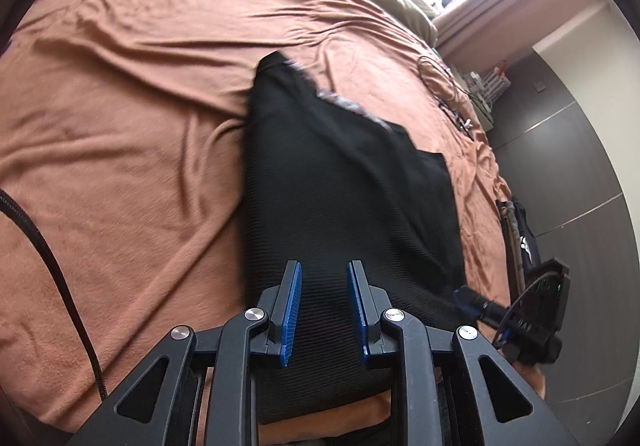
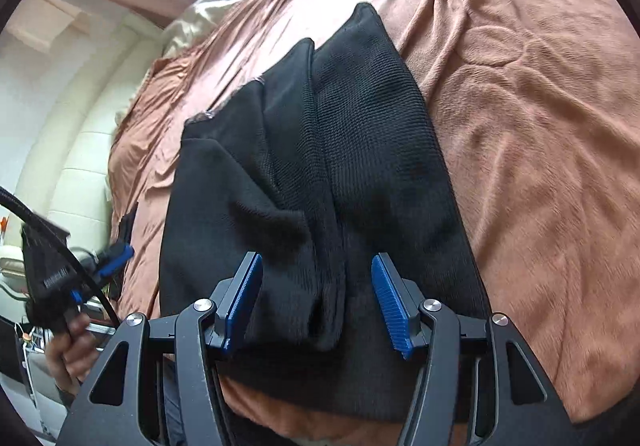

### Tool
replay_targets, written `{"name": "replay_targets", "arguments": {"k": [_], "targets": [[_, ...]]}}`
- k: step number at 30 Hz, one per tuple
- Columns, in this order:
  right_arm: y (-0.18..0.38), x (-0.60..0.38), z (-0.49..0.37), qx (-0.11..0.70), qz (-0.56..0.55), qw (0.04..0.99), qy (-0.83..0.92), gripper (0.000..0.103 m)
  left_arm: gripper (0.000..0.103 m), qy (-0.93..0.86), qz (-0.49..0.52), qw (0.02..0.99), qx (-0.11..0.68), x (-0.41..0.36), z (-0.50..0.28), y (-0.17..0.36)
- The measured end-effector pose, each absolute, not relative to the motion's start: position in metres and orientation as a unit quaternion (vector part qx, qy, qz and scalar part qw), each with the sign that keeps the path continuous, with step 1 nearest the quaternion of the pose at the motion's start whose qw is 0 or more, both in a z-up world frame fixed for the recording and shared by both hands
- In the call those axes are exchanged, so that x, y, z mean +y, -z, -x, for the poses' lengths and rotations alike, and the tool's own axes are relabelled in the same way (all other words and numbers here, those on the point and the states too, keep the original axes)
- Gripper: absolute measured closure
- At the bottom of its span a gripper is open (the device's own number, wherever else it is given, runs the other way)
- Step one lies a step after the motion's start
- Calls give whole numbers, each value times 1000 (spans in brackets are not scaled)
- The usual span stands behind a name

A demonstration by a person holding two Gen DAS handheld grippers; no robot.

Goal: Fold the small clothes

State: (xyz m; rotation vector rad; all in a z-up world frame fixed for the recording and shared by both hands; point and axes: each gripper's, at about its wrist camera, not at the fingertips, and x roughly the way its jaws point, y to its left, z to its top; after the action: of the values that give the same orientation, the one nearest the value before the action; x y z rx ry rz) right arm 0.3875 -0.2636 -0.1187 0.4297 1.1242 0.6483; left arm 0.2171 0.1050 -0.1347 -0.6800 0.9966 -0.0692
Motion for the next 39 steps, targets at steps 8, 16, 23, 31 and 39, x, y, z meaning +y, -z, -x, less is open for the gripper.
{"name": "replay_targets", "arguments": {"k": [8, 16, 23, 31, 39], "targets": [[120, -232, -419, 541, -182, 755, -322, 58, 78, 17, 367, 795, 483, 135, -202, 182], [119, -222, -429, 536, -161, 766, -316, 89, 78, 22, 365, 793, 487, 131, -205, 188], [110, -237, -406, 503, -161, 785, -325, 95, 78, 28, 348, 798, 491, 118, -209, 179], [115, -269, -385, 483, -175, 798, -315, 95, 78, 31, 317, 806, 499, 87, -218, 169], [125, -290, -364, 480, -192, 798, -310, 95, 78, 29, 277, 809, 518, 53, -226, 169]]}}
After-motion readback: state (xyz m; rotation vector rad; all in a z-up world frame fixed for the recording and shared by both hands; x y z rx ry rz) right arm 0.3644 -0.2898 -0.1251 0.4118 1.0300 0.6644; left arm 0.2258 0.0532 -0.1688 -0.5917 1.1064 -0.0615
